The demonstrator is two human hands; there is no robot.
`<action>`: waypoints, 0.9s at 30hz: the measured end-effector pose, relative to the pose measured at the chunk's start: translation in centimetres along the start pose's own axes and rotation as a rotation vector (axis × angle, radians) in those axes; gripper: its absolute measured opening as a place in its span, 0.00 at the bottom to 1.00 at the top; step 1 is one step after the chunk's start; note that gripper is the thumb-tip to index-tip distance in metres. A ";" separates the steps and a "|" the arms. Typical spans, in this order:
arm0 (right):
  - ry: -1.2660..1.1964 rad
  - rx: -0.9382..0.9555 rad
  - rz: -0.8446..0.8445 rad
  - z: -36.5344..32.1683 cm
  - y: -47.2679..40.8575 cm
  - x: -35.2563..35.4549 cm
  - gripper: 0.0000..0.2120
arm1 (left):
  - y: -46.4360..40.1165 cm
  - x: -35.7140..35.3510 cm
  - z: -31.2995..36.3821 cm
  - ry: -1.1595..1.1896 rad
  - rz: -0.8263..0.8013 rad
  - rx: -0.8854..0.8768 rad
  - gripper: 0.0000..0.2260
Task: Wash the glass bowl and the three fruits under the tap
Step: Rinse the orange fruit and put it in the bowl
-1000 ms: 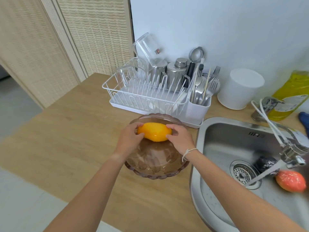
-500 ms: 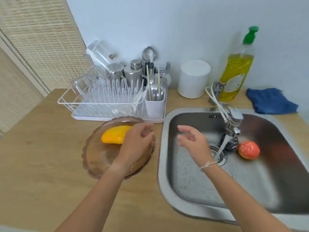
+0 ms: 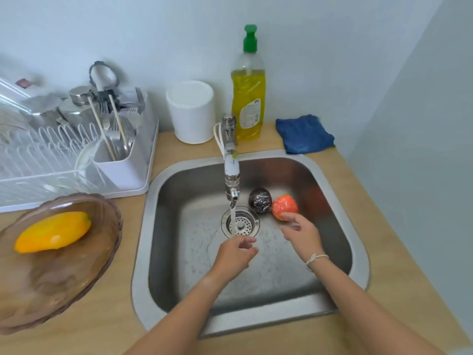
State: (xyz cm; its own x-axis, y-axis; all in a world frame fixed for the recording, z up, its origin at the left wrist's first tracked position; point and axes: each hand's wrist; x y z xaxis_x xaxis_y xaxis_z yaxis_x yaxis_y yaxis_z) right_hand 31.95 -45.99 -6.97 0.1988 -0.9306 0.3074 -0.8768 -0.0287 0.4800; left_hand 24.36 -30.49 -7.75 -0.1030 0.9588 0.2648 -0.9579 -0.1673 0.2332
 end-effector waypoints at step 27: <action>0.259 -0.119 -0.002 -0.5 -10.2 0.8 0.23 | -11.8 -10.1 -1.0 0.887 0.292 0.336 0.20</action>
State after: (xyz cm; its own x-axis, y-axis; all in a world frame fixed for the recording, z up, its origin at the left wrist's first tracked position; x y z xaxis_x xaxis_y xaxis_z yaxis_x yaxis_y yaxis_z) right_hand 41.30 -46.27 -11.26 0.3191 -0.8056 0.4991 -0.8219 0.0269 0.5689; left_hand 36.42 -38.02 -14.13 -0.6178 0.6708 -0.4102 -0.7511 -0.3492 0.5603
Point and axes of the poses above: each hand's wrist, its own y-axis away from the middle knuckle, its own x-axis out of the back of the hand, z = x × y, and after that the axes turned 14 degrees about -x, right-handed
